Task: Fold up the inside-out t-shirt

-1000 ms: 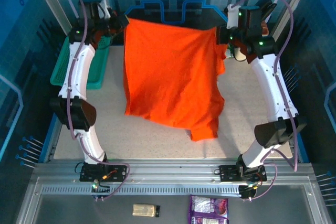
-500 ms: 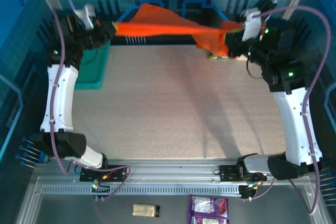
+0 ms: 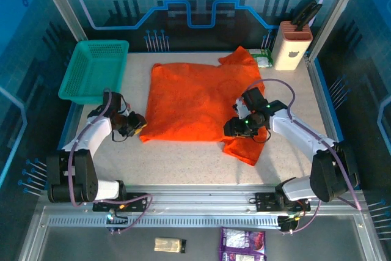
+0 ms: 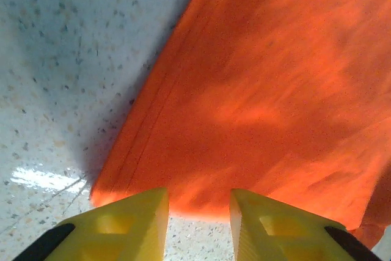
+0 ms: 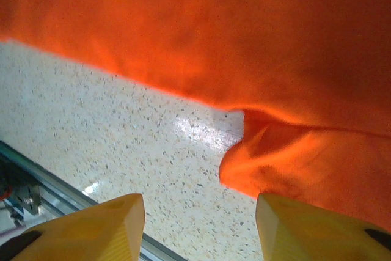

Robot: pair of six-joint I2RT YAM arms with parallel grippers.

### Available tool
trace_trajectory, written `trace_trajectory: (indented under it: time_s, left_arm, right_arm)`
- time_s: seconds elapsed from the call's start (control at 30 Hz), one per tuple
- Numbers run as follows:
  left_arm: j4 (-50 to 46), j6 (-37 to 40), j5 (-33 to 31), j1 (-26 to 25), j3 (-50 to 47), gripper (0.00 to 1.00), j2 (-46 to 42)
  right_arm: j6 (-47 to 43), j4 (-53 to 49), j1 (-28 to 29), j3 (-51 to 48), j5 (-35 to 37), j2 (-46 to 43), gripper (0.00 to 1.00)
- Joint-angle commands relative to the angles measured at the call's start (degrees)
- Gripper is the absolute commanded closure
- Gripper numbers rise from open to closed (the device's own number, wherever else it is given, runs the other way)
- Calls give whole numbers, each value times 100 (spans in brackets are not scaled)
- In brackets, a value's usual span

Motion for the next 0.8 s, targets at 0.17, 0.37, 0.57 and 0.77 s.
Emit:
trace_trajectory:
  time_s: [0.17,0.37,0.57,0.77]
  left_arm:
    - [-12,158,63,-497,869,69,149]
    - [-368,-66,-629,-1671,1020,72,827]
    - [-519,-268,-1130,-1775,266,70,620]
    - [-761,-136,-977,-772,-380,67,-74]
  right_arm:
    - [561,-90,-189,-125,1061,-103,42]
    - [773,759,-624,-942,141,181,29]
    - [1161,1148,-752,-1517,334,269,22]
    - [1540,858,-1038,-1882,1295,-247,20]
